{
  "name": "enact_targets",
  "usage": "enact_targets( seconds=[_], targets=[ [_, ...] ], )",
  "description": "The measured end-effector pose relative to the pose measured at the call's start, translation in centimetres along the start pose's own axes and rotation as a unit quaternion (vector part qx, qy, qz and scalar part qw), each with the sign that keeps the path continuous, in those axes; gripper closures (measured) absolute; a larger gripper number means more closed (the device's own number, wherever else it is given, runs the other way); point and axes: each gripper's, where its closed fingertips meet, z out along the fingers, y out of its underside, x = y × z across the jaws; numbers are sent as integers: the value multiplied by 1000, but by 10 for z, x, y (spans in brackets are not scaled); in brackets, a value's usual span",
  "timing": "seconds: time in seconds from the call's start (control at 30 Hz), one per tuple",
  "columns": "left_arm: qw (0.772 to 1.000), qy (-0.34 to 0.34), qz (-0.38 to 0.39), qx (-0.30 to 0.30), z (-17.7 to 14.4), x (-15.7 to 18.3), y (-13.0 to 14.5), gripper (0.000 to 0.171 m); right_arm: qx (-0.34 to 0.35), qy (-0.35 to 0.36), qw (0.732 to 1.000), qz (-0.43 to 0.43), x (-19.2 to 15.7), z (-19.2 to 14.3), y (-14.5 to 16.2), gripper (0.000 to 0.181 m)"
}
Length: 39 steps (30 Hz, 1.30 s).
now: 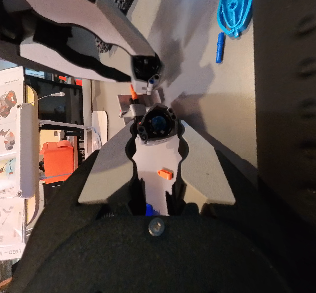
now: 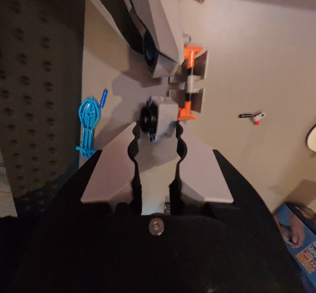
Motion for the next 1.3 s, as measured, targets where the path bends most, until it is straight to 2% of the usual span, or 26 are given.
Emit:
enact_targets(
  seconds=[0.1,0.2,0.33,0.43,0.5,0.6,0.77,0.83,0.9,0.97,1.0,1.03,1.1,1.17,1.2,1.3],
  targets=[
    [1000,2,-20,10,1,-1,-1,127,80,-23,996,34,-2,-8,-4,137],
    [999,6,-35,9,1,-4,1,126,102,-23,992,73,0,-5,13,130],
    [998,9,-63,19,1,-7,2,126,133,73,987,61,10,9,22,125],
    [992,25,-118,39,0,-13,2,127,161,164,973,11,23,12,13,133],
    [986,35,-153,51,-1,-16,3,127,166,179,970,14,27,14,10,133],
    [980,40,-184,65,-4,-19,6,127,185,197,962,31,34,7,6,145],
    [984,39,-162,64,-5,-16,3,127,207,197,957,50,37,0,2,153],
    [989,36,-135,53,-3,-11,1,127,187,208,959,34,37,2,3,153],
    [990,50,-116,59,-3,-3,-4,153,154,243,958,-13,36,1,3,155],
    [992,52,-96,56,-2,1,-6,171,126,262,954,-74,29,-1,-3,160],
    [993,48,-91,57,-1,1,-6,171,114,258,954,-100,23,-1,-7,166],
    [993,54,-94,55,-1,2,-6,163,104,258,954,-114,19,-1,-10,172],
    [992,53,-107,49,-2,0,-3,152,70,257,958,-103,21,3,-3,179],
    [988,50,-131,62,-11,-4,-4,140,77,236,964,-90,19,8,2,179],
    [986,42,-148,61,-15,-8,-2,134,88,219,969,-71,18,10,4,176],
    [981,59,-177,52,-26,-5,4,124,119,182,975,-34,13,8,9,150]
  ],
)
